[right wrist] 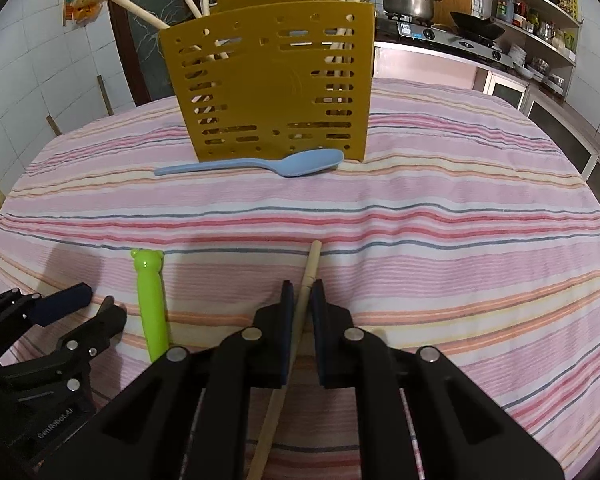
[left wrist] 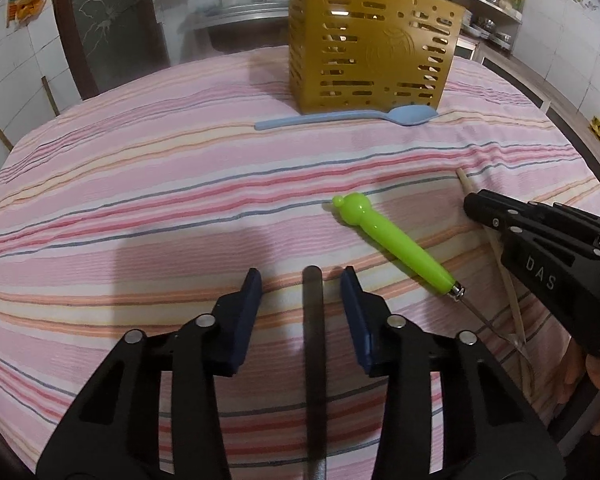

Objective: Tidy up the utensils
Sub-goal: 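Close the right tool on a wooden chopstick while the left tool grasps a metal spoon handle, then lift the chopstick and metal spoon and carry both toward the yellow holder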

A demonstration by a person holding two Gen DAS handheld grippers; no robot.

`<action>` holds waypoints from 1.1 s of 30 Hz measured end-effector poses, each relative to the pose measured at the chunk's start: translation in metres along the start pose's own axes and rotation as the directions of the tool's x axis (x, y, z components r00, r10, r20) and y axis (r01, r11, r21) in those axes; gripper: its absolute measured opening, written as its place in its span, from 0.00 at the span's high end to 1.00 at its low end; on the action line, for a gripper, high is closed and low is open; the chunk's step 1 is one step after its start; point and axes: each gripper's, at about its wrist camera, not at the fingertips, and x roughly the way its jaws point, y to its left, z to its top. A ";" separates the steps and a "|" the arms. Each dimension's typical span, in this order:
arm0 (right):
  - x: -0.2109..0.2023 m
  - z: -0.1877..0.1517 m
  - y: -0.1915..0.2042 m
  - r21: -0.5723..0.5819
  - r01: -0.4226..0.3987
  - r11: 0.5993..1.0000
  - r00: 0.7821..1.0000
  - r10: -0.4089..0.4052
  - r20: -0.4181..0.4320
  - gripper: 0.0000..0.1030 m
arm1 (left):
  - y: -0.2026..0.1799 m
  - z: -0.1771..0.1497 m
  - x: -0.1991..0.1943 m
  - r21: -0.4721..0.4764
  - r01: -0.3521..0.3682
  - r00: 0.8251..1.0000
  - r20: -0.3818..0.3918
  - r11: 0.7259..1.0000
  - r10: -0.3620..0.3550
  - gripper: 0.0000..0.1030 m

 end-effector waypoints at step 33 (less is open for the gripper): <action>-0.053 0.005 -0.008 0.020 -0.025 0.999 0.973 0.020 0.230 0.91 | 0.050 0.006 -0.079 -0.157 -0.022 0.939 0.335 0.987 0.074 0.92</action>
